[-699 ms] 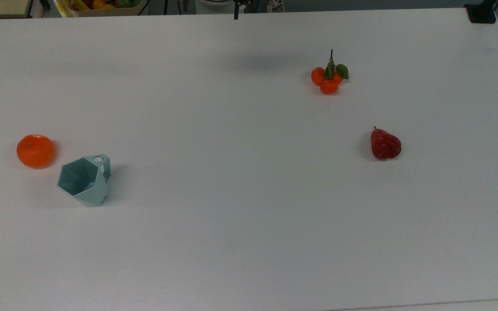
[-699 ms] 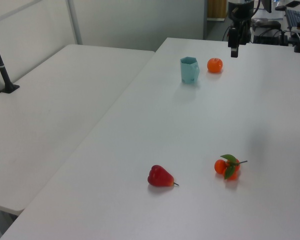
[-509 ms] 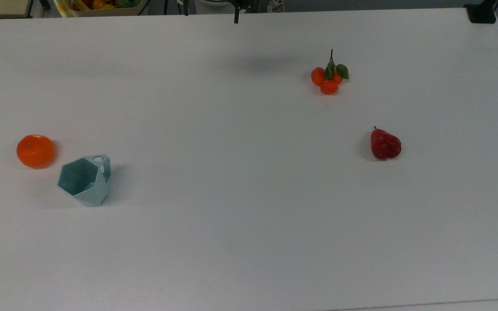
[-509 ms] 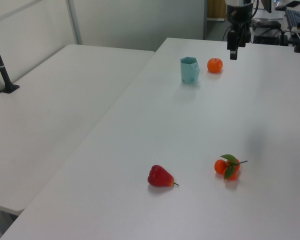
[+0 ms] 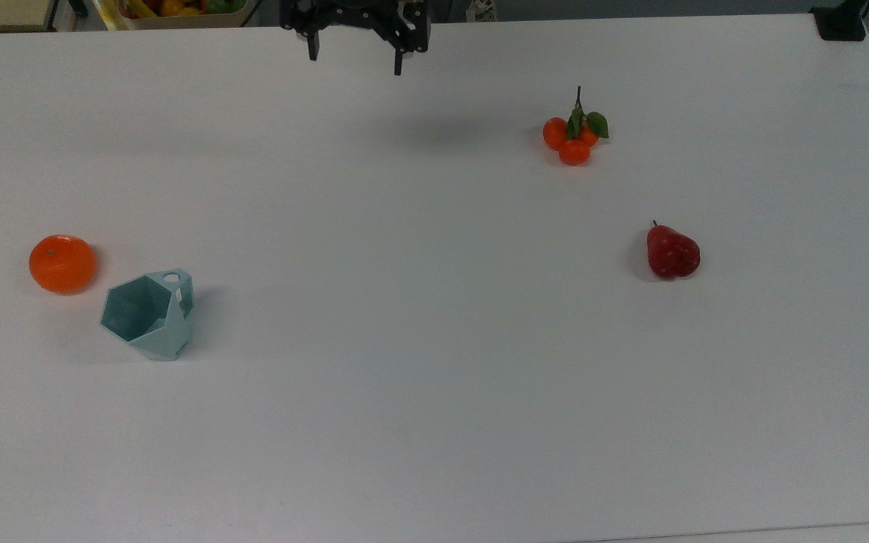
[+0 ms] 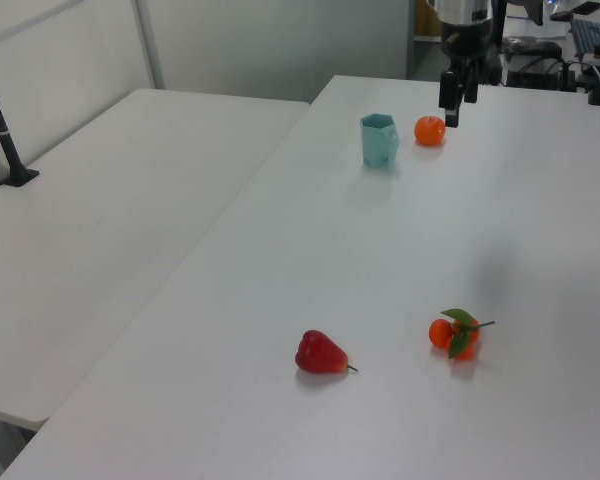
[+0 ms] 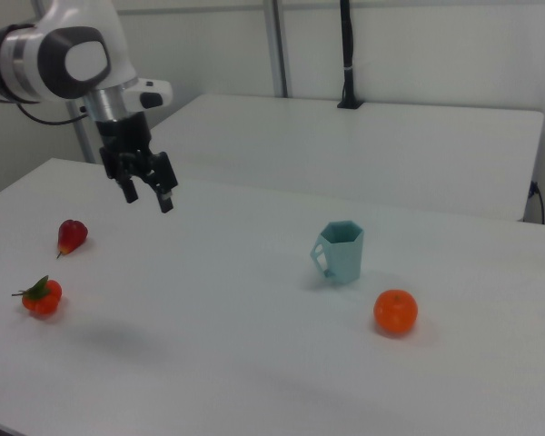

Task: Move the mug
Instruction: 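Move the open gripper down toward the pale teal hexagonal mug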

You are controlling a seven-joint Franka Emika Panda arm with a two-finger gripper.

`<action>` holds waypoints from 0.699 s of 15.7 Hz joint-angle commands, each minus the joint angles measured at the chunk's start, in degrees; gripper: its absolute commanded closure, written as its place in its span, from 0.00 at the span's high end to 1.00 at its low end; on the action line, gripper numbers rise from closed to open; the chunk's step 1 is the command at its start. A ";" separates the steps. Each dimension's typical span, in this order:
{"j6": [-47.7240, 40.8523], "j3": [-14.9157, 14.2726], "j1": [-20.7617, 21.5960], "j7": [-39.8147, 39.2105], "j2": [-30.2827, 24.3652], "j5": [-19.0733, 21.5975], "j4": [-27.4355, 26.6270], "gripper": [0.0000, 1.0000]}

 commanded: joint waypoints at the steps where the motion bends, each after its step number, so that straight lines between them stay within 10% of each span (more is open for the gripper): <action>1: 5.00 -0.40 -3.85 5.86 6.05 0.19 4.91 0.99; 11: 25.48 -0.66 -14.06 16.60 22.16 -0.16 9.68 0.98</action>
